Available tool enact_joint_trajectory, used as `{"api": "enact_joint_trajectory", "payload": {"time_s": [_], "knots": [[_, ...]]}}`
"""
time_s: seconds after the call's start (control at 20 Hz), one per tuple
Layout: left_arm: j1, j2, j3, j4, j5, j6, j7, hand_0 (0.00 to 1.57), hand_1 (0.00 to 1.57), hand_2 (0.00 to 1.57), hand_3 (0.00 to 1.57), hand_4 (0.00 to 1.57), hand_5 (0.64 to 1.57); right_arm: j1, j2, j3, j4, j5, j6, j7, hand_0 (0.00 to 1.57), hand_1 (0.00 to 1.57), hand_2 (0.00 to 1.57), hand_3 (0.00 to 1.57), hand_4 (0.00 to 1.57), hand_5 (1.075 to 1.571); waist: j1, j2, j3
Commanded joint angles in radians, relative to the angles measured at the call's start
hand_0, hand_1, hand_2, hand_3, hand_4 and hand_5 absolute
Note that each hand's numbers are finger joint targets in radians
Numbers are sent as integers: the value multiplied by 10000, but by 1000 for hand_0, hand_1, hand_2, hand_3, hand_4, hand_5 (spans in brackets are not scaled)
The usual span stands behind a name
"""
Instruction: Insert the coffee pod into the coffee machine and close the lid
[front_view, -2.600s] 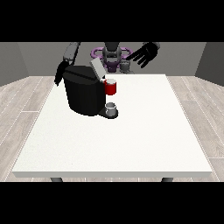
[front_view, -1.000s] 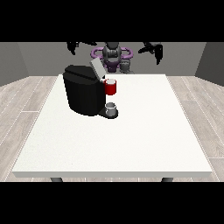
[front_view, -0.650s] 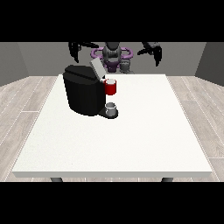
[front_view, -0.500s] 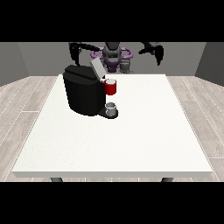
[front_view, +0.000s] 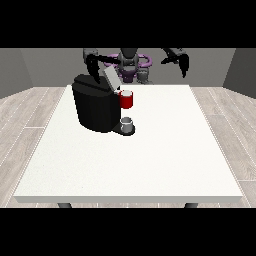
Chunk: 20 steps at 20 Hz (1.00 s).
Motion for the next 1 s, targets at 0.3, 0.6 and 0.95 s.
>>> {"api": "enact_joint_trajectory", "payload": {"time_s": [0.3, 0.6, 0.95], "knots": [[893, 209, -117, -956, 107, 356, 172, 0, 0, 0, 0, 347, 1571, -132, 52, 416, 616, 217, 412, -575, 0, 0, 0, 0, 0, 1571, -258, 289, 0], [515, 446, 124, -321, 221, 506, -91, 0, 0, 0, 0, 358, 1571, -1348, 113, 669, 384, 430, 209, 84, 0, 0, 0, 0, 127, 1571, -557, 613, -3], [695, 366, -427, -1035, 120, 250, 368, 0, 0, 0, 0, 330, 1571, -2780, -466, 594, 976, 704, 461, 299, 0, 0, 0, 0, 103, 1571, 419, 726, -1]]}}
